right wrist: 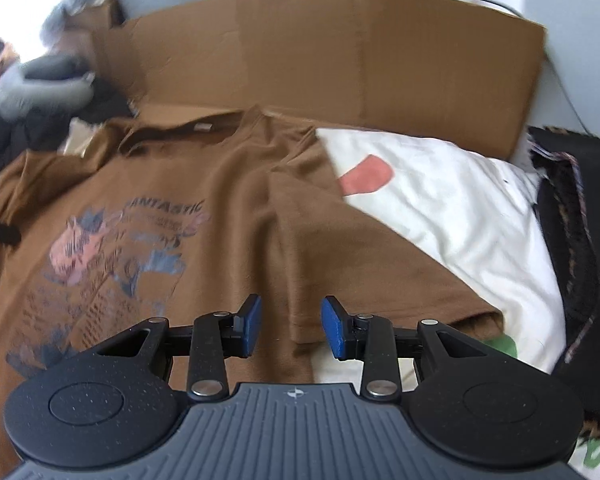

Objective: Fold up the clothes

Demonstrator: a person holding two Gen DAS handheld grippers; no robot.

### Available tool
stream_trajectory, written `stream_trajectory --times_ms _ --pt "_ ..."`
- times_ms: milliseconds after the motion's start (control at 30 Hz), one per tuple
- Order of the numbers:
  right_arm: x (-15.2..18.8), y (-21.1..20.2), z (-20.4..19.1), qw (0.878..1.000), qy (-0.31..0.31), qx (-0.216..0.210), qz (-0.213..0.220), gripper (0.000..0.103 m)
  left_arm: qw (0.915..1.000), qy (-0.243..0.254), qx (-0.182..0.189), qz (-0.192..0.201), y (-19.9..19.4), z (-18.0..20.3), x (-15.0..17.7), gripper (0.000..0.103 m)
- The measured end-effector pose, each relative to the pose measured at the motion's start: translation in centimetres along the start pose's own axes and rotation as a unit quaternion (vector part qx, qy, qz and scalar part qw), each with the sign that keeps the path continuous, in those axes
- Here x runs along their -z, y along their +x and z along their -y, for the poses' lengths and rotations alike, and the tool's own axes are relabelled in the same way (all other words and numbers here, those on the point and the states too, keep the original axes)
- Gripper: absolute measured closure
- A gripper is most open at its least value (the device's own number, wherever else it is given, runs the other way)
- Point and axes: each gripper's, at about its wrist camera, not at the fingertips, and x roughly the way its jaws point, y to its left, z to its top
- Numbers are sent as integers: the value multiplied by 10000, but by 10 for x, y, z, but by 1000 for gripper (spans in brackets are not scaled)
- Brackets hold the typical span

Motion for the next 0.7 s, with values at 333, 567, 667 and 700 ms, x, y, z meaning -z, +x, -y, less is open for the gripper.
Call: stream_trajectory --times_ms 333,567,667,700 --pt "-1 34 -21 9958 -611 654 -207 63 9997 -125 92 -162 9 -1 7 13" --pt "-21 42 1 9920 -948 643 -529 99 9999 -72 88 -102 6 -1 5 13" --pt "-30 32 22 9921 -896 758 -444 100 9999 -81 77 -103 7 -2 4 13" --pt "-34 28 29 9922 -855 808 -411 100 9999 -84 84 -115 8 -2 4 13"
